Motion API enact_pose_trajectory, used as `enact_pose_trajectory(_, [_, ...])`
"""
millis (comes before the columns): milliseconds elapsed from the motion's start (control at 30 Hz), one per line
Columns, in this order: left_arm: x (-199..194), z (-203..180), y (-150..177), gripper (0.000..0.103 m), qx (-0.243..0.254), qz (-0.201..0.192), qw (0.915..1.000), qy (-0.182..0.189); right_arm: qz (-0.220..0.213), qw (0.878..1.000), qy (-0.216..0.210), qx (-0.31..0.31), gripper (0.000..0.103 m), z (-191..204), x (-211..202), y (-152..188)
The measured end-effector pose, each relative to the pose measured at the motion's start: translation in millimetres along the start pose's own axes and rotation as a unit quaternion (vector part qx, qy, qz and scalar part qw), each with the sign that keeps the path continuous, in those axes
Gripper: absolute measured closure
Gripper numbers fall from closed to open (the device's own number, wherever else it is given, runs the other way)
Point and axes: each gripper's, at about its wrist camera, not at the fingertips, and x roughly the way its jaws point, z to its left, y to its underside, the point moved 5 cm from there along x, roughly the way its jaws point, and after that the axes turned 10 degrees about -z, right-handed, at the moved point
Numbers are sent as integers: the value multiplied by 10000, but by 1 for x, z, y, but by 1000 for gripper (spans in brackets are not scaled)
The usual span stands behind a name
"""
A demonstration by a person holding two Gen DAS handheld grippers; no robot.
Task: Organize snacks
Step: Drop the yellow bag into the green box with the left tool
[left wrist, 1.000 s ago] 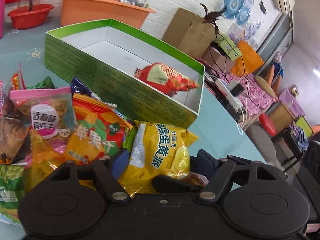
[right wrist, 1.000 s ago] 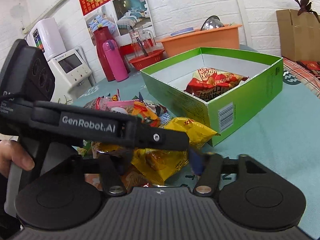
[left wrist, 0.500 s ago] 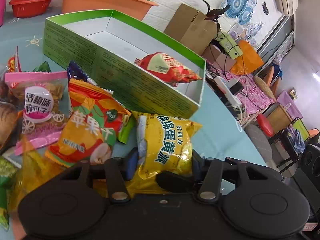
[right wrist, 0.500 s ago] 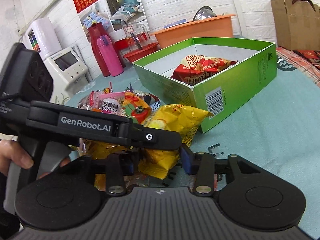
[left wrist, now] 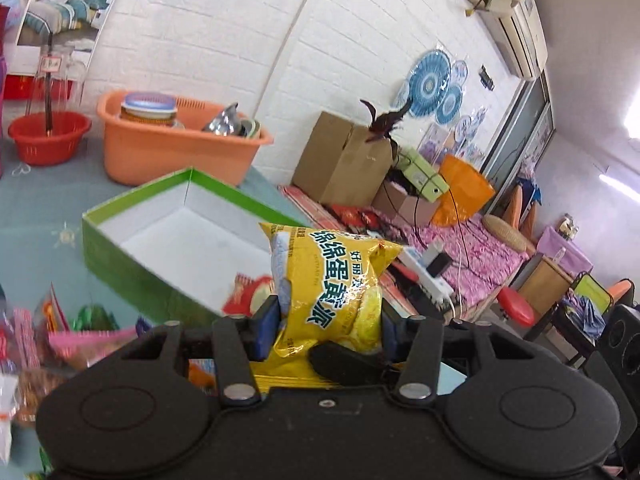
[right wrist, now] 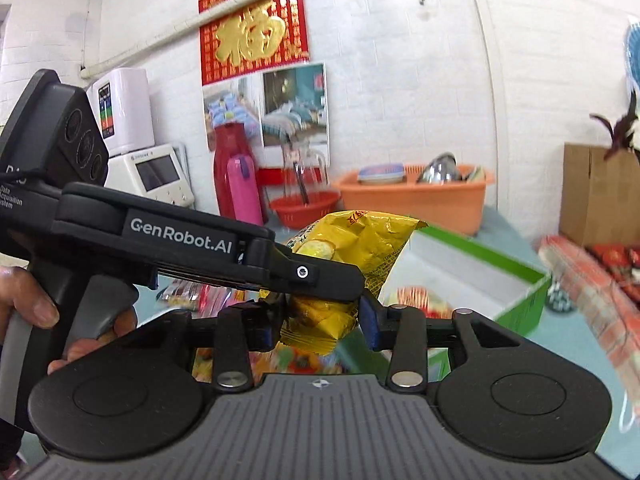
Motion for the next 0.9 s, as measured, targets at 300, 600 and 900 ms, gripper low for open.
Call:
enact_pose_trajectory(300, [51,33,-24,27,-317,45,9995,-26,-53,9999,76,-66,35,-20,51,-13])
enact_pose_trajectory(600, [87,67,-18,20,-466,256,9984,-195,249,9997,21,-1,33,-43,91,7])
enact_pose_trajectory(900, [88,75,-10,0,-49,178,9969,-759,314,9990,164,-255,0,-46,102,20])
